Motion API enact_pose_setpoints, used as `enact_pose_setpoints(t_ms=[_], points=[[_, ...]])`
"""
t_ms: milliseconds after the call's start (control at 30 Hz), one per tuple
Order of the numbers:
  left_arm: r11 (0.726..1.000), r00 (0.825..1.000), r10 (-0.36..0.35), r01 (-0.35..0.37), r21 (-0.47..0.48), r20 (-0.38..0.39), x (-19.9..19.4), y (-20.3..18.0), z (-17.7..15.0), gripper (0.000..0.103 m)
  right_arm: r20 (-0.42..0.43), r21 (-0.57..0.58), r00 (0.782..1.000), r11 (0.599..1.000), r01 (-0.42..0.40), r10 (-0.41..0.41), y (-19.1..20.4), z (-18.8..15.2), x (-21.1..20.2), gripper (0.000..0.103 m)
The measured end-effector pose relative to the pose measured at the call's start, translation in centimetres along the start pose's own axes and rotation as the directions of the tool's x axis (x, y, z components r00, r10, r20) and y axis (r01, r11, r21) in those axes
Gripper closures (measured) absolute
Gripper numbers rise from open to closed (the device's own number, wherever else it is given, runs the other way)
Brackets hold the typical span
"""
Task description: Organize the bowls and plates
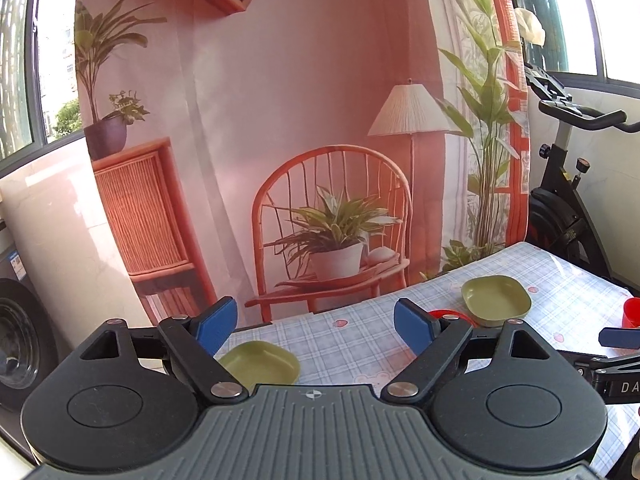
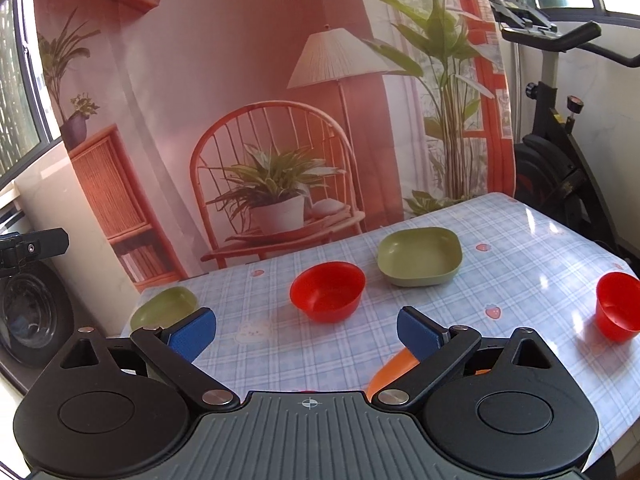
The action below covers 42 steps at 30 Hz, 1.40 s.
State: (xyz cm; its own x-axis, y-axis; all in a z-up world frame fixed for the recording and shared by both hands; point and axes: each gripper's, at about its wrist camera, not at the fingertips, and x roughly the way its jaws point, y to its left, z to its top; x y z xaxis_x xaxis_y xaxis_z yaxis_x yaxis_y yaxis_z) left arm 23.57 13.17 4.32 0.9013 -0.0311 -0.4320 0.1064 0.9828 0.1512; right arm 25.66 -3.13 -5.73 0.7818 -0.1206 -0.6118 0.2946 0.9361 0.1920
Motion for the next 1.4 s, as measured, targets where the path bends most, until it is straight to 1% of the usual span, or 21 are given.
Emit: enact_pose_setpoints(t_ms=[67, 100, 167, 233, 267, 300, 333, 467, 567, 633, 700, 833, 900, 967, 1033, 1167, 1233, 1267, 1300, 1367, 1400], points=[[0.999, 1.0, -0.023, 0.023, -0.034, -0.009, 1.7, 2.6, 0.4, 0.016, -0.005, 0.026, 1.0, 1.0, -0.004, 0.005, 1.4, 0.1, 1.6, 0.006], [0.999, 1.0, -0.003, 0.003, -0.039, -0.007, 2.7, 3.9, 0.6, 0.016, -0.007, 0.033, 1.0, 0.999, -0.006, 0.007, 1.9, 0.1, 2.3, 0.006], [0.998, 0.998, 0.06, -0.06, -0.001, -0.002, 4.4, 5.6, 0.8, 0.016, -0.024, 0.041, 1.0, 0.999, -0.013, 0.014, 3.7, 0.3, 4.3, 0.006], [0.988, 0.989, 0.147, -0.146, 0.045, -0.006, 6.2, 7.4, 0.6, 0.016, -0.046, 0.044, 0.999, 0.999, -0.019, 0.021, 5.2, 0.4, 6.3, 0.006], [0.983, 0.984, 0.179, -0.178, 0.042, -0.008, 7.1, 8.6, 0.2, 0.016, -0.061, 0.045, 0.998, 0.999, -0.023, 0.026, 5.9, 0.6, 7.5, 0.006], [0.983, 0.983, 0.184, -0.184, 0.029, -0.01, 7.7, 9.6, -0.3, 0.016, -0.068, 0.046, 0.997, 0.999, -0.024, 0.028, 6.4, 0.7, 8.3, 0.006], [0.985, 0.985, 0.174, -0.174, 0.01, -0.019, 8.6, 10.9, -0.9, 0.016, -0.069, 0.049, 0.997, 0.999, -0.019, 0.022, 7.2, 0.9, 9.5, 0.006], [0.991, 0.987, 0.114, -0.12, -0.053, -0.115, 13.6, 15.6, -3.5, 0.017, -0.078, 0.044, 0.997, 0.999, 0.016, -0.012, 9.8, 0.9, 14.0, 0.007], [0.989, 0.986, 0.067, -0.086, -0.12, -0.154, 17.4, 18.4, -5.3, 0.019, -0.131, 0.062, 0.991, 0.998, 0.032, -0.023, 11.5, 0.2, 17.9, 0.011], [0.987, 0.98, 0.075, -0.099, -0.125, -0.183, 19.6, 19.3, -6.3, 0.019, -0.181, 0.048, 0.983, 0.998, 0.045, -0.035, 12.8, -0.3, 20.5, 0.016], [0.98, 0.968, 0.112, -0.145, -0.136, -0.226, 21.7, 19.8, -7.8, 0.02, -0.214, 0.005, 0.975, 0.998, 0.061, -0.058, 14.0, -0.5, 23.0, 0.02], [0.975, 0.958, 0.071, -0.125, -0.184, -0.276, 25.2, 21.3, -11.4, 0.021, -0.217, -0.08, 0.971, 0.993, 0.088, -0.103, 15.1, 0.2, 26.9, 0.022], [0.969, 0.954, 0.043, -0.112, -0.22, -0.298, 26.5, 21.9, -12.4, 0.022, -0.216, -0.08, 0.972, 0.994, 0.077, -0.093, 15.2, 0.5, 28.8, 0.022], [0.959, 0.939, 0.013, -0.109, -0.261, -0.344, 27.9, 22.2, -13.4, 0.025, -0.255, -0.055, 0.966, 0.998, 0.036, -0.049, 15.1, 0.4, 31.0, 0.022], [0.952, 0.927, 0.006, -0.12, -0.282, -0.375, 28.8, 22.4, -14.1, 0.033, -0.305, -0.025, 0.952, 1.0, 0.009, -0.017, 15.1, -0.1, 33.3, 0.022], [0.927, 0.932, -0.034, -0.106, -0.359, -0.361, 29.8, 23.4, -14.7, 0.035, -0.372, 0.001, 0.928, 1.0, 0.03, -0.027, 15.4, -1.2, 36.3, 0.029], [0.909, 0.93, -0.06, -0.098, -0.405, -0.361, 30.1, 23.9, -15.0, 0.042, -0.392, -0.007, 0.92, 1.0, -0.003, 0.0, 15.9, -1.8, 37.1, 0.029], [0.902, 0.924, -0.073, -0.099, -0.42, -0.375, 30.5, 23.9, -15.1, 0.046, -0.394, -0.021, 0.919, 0.999, -0.027, 0.017, 16.2, -2.1, 37.2, 0.03], [0.901, 0.922, -0.074, -0.101, -0.421, -0.381, 30.6, 23.9, -15.2, 0.052, -0.396, -0.034, 0.918, 0.999, -0.042, 0.025, 16.6, -2.4, 37.4, 0.03], [0.908, 0.923, -0.071, -0.097, -0.407, -0.378, 30.5, 23.8, -15.1, 0.055, -0.401, -0.054, 0.916, 0.997, -0.059, 0.032, 17.2, -2.8, 37.6, 0.031], [0.911, 0.924, -0.071, -0.094, -0.402, -0.376, 30.5, 23.7, -15.1, 0.061, -0.404, -0.056, 0.914, 0.996, -0.063, 0.035, 17.5, -3.0, 37.7, 0.033]])
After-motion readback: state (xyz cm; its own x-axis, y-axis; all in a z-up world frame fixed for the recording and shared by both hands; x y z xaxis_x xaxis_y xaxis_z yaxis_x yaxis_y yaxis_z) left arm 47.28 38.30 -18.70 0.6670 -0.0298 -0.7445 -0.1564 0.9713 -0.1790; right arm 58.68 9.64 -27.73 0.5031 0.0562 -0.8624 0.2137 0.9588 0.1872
